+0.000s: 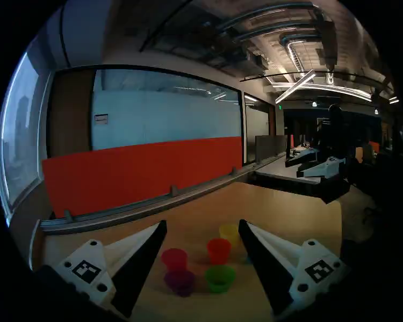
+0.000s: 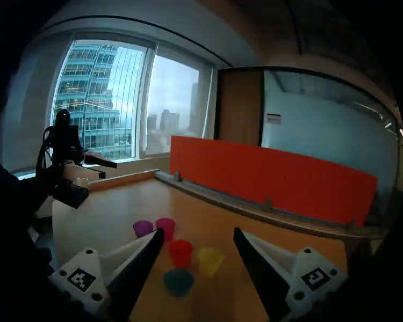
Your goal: Pour water
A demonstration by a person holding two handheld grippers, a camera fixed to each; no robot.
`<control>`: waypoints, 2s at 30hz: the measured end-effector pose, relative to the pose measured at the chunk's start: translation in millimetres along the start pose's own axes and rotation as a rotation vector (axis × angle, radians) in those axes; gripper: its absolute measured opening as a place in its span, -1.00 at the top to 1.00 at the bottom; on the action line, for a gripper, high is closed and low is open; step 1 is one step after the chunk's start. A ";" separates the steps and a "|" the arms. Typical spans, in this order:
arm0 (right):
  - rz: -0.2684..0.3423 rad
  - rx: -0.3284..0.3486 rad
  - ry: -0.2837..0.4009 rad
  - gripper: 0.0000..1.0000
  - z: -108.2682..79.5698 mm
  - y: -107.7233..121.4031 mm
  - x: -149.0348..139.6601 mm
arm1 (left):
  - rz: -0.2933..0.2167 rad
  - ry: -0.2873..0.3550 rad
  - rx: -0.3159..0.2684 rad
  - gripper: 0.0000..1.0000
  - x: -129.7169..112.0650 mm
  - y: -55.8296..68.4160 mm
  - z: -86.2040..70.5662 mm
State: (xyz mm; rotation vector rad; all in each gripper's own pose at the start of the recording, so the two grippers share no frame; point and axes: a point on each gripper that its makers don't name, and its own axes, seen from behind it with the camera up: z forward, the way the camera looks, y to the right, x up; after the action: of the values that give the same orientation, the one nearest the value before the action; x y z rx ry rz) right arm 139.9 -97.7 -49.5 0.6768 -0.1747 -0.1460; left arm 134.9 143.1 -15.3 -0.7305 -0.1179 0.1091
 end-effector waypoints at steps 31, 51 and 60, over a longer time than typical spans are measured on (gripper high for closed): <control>-0.025 0.063 -0.161 -1.00 27.7 -12.9 -91.0 | -0.011 -0.149 -0.108 -1.00 -100.7 33.9 26.9; -0.041 0.077 -0.225 -1.00 46.7 -18.4 -131.7 | -0.005 -0.286 -0.148 -0.99 -178.8 53.4 45.3; -0.040 0.089 -0.248 -1.00 53.3 -21.6 -144.6 | -0.003 -0.340 -0.156 -0.99 -205.6 56.6 54.4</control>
State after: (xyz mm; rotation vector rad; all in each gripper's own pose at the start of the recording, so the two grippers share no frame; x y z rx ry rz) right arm -13.8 -119.2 -38.6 0.7503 -0.4082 -0.2621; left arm -79.4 191.9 -27.3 -0.8625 -0.4555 0.2229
